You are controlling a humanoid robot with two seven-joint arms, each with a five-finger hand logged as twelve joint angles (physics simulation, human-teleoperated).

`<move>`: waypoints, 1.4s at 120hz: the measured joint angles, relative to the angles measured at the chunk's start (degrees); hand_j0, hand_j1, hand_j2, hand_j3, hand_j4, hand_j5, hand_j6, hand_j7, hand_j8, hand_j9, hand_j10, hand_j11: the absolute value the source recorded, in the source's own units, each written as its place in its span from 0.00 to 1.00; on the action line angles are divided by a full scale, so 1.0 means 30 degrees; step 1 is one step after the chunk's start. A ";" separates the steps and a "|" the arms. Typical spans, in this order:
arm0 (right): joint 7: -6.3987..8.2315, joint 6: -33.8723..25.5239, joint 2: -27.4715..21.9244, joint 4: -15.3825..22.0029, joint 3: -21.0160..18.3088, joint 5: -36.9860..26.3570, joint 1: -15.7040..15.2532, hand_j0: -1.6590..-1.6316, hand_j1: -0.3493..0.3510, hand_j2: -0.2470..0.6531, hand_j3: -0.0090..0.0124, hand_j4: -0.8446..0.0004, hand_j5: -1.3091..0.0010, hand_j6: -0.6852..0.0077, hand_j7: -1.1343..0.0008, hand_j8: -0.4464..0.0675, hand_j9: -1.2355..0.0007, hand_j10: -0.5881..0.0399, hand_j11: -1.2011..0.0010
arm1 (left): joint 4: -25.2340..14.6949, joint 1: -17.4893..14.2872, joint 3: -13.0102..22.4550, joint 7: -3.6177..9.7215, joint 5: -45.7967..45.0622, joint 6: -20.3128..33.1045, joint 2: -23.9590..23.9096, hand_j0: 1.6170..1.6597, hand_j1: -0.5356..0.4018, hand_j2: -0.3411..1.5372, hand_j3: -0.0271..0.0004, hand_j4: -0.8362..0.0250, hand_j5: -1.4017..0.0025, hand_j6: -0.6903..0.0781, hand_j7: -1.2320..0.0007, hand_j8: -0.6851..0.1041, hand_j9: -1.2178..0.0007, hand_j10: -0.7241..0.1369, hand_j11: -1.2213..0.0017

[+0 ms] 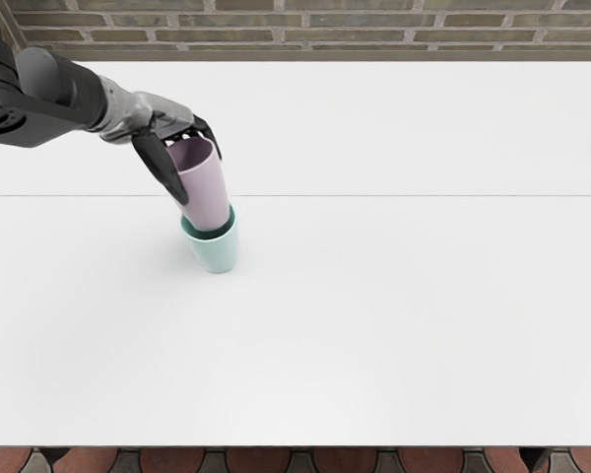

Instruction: Pick up cup and place in cup with left hand

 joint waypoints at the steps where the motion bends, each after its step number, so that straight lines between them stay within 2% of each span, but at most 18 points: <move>1: 0.0000 0.0000 0.0000 0.0000 0.0000 0.0000 0.0000 0.04 0.05 0.27 0.42 0.96 0.97 0.95 0.96 0.81 0.97 0.89 0.97 | 0.0010 -0.0013 0.0001 0.0000 0.0000 -0.0004 0.0000 0.72 0.24 0.25 0.99 0.89 0.28 1.00 0.26 0.87 0.28 0.59 0.28; 11: -0.0001 0.0000 0.0000 -0.0001 0.0000 0.0000 0.0000 0.04 0.05 0.27 0.42 0.96 0.97 0.94 0.96 0.81 0.97 0.89 0.97 | 0.0076 -0.0104 0.0131 -0.0001 0.0021 -0.0010 -0.0075 0.72 0.24 0.26 0.99 0.88 0.28 0.98 0.27 0.89 0.29 0.60 0.29; 17: 0.0001 0.0000 0.0000 -0.0001 0.0000 0.0000 0.0004 0.04 0.05 0.27 0.42 0.96 0.97 0.94 0.96 0.81 0.97 0.89 0.97 | 0.0101 -0.0112 0.0251 -0.0001 0.0063 0.0121 -0.0198 0.77 0.29 0.25 0.99 0.83 0.34 0.92 0.33 0.83 0.34 0.55 0.34; 24: 0.0000 0.0000 0.0000 0.0006 0.0000 0.0000 0.0011 0.04 0.05 0.27 0.42 0.96 0.97 0.94 0.96 0.81 0.97 0.89 0.97 | 0.0121 -0.0132 0.0328 0.0001 0.0110 0.0264 -0.0206 0.82 0.33 0.25 0.99 0.74 0.42 0.80 0.40 0.73 0.40 0.47 0.41; 28: -0.0002 0.0000 0.0000 0.0012 0.0000 0.0000 0.0014 0.04 0.05 0.27 0.42 0.96 0.97 0.94 0.96 0.81 0.97 0.89 0.97 | 0.0129 -0.0118 0.0353 0.0000 0.0132 0.0314 -0.0207 0.84 0.36 0.24 0.99 0.69 0.46 0.74 0.43 0.68 0.44 0.46 0.44; 40: -0.0003 0.0000 0.0000 0.0017 -0.0001 0.0001 0.0023 0.04 0.05 0.27 0.42 0.96 0.97 0.94 0.96 0.81 0.97 0.89 0.97 | 0.0142 -0.0160 0.0394 -0.0003 0.0166 0.0398 -0.0207 0.88 0.42 0.23 0.99 0.64 0.54 0.62 0.50 0.58 0.51 0.45 0.51; 52: -0.0003 0.0000 0.0000 0.0009 -0.0001 0.0001 0.0029 0.04 0.05 0.27 0.42 0.96 0.97 0.94 0.96 0.81 0.97 0.89 0.97 | 0.0147 -0.0189 0.0403 -0.0004 0.0194 0.0434 -0.0291 0.91 0.45 0.23 0.99 0.61 0.59 0.55 0.55 0.52 0.55 0.44 0.55; 57: -0.0003 0.0000 0.0000 0.0009 -0.0001 0.0001 0.0033 0.04 0.05 0.27 0.42 0.96 0.97 0.94 0.96 0.81 0.97 0.89 0.97 | 0.0148 -0.0204 0.0396 -0.0005 0.0197 0.0447 -0.0294 0.92 0.49 0.22 0.99 0.63 0.63 0.56 0.59 0.53 0.59 0.47 0.59; 74: 0.0002 0.0000 0.0000 0.0017 -0.0001 0.0001 0.0034 0.04 0.05 0.27 0.42 0.96 0.97 0.94 0.96 0.81 0.97 0.89 0.97 | 0.0149 -0.0234 0.0310 -0.0005 0.0191 0.0489 -0.0295 0.94 0.71 0.20 0.99 0.80 0.81 0.73 0.79 0.70 0.79 0.65 0.79; 93: 0.0003 0.0000 0.0000 0.0024 -0.0001 0.0001 0.0032 0.04 0.05 0.27 0.42 0.96 0.97 0.94 0.96 0.81 0.97 0.89 0.97 | 0.0115 -0.0205 0.0273 -0.0005 0.0169 0.0432 -0.0095 0.95 0.84 0.19 0.99 0.89 0.91 0.82 0.91 0.79 0.91 0.75 0.90; 131: 0.0001 0.0000 0.0000 0.0028 -0.0001 0.0001 0.0041 0.04 0.05 0.27 0.42 0.96 0.97 0.94 0.96 0.81 0.97 0.89 0.97 | -0.0047 -0.0331 0.0118 -0.0005 -0.0515 0.0216 0.0412 0.96 0.92 0.18 0.99 0.95 0.98 0.88 0.98 0.85 0.98 0.82 0.98; 151: -0.0005 0.0000 0.0000 0.0028 -0.0001 0.0020 0.0046 0.04 0.05 0.27 0.42 0.96 0.97 0.94 0.96 0.81 0.97 0.89 0.97 | -0.0395 -0.0409 0.0063 -0.0005 -0.1898 -0.0372 0.1800 0.96 0.93 0.18 0.99 0.96 0.99 0.89 0.99 0.86 0.99 0.83 0.99; 168: -0.0011 0.0000 0.0000 0.0035 -0.0001 0.0028 0.0053 0.04 0.05 0.27 0.42 0.96 0.97 0.95 0.96 0.81 0.97 0.89 0.97 | -0.1015 -0.0535 0.0057 -0.0005 -0.2546 -0.0930 0.3981 0.96 0.94 0.18 0.99 0.96 0.99 0.89 0.99 0.86 0.99 0.83 0.99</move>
